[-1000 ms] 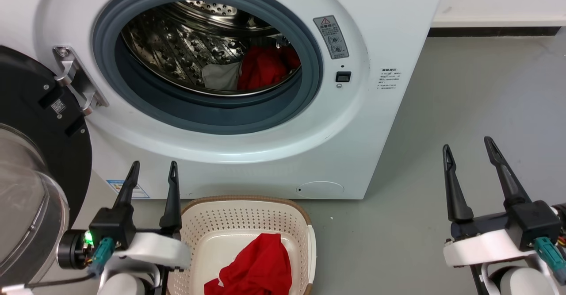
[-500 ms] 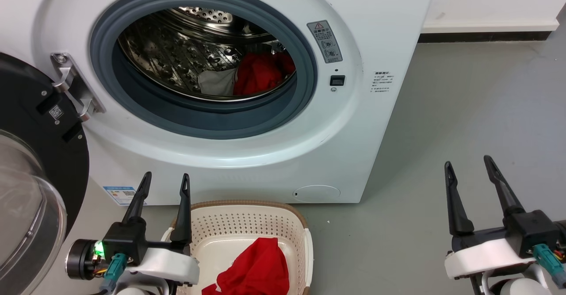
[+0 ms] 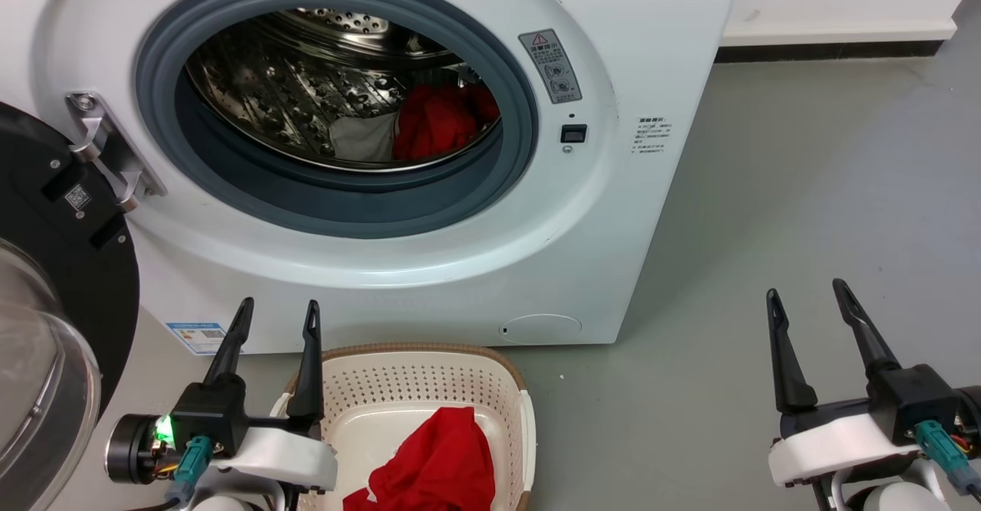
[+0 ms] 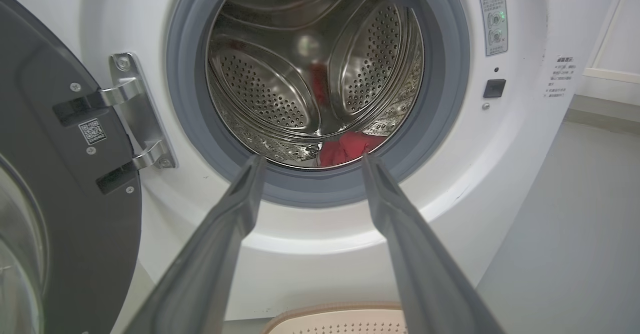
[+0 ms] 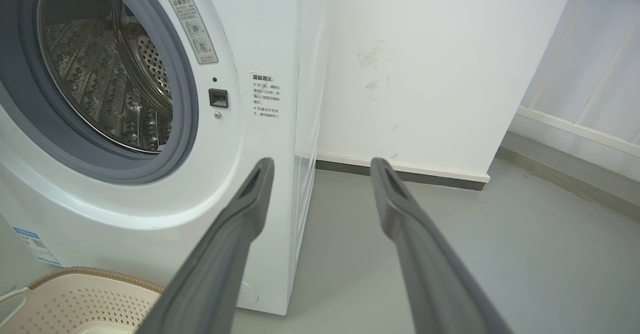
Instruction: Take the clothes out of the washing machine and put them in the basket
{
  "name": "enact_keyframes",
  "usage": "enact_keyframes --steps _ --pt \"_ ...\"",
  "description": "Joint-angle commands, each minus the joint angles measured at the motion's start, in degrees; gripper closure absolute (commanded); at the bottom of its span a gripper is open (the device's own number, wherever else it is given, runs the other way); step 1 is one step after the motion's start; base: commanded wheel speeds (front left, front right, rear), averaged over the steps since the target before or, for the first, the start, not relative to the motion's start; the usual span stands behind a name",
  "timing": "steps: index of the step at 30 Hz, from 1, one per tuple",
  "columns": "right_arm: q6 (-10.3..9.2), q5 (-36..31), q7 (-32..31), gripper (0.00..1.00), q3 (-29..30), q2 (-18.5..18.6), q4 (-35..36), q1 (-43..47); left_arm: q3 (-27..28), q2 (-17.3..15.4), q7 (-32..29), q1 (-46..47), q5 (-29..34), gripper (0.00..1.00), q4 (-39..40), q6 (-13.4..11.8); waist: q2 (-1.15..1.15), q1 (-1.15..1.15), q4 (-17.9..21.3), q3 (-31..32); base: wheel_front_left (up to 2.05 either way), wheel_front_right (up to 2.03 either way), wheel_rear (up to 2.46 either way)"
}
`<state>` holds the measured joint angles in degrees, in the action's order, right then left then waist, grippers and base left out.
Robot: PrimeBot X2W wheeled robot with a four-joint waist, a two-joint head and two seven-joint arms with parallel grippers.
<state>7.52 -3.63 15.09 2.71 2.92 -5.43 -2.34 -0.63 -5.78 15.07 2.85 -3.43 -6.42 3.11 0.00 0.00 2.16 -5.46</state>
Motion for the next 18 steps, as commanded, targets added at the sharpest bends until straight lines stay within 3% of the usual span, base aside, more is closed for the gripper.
enact_keyframes --steps 1,8,18 --pt "-0.06 0.0 0.1 0.00 0.0 -0.1 0.3 -0.9 0.2 0.0 0.2 0.8 0.4 0.00 -0.1 0.2 0.00 0.00 0.2 -0.3 0.00 0.00 0.00" --pt "-0.06 0.4 0.1 0.00 -0.2 -0.1 1.6 -2.2 -0.7 -1.6 0.2 3.6 0.7 0.00 -3.6 2.1 0.00 0.00 1.8 -3.6 0.00 0.00 0.00" --pt "-0.06 1.5 0.1 0.00 -1.5 -0.1 4.4 -6.9 -4.5 -8.7 -1.3 20.8 -1.6 0.00 -13.5 4.2 0.00 0.00 6.3 -14.1 0.00 0.00 0.00"
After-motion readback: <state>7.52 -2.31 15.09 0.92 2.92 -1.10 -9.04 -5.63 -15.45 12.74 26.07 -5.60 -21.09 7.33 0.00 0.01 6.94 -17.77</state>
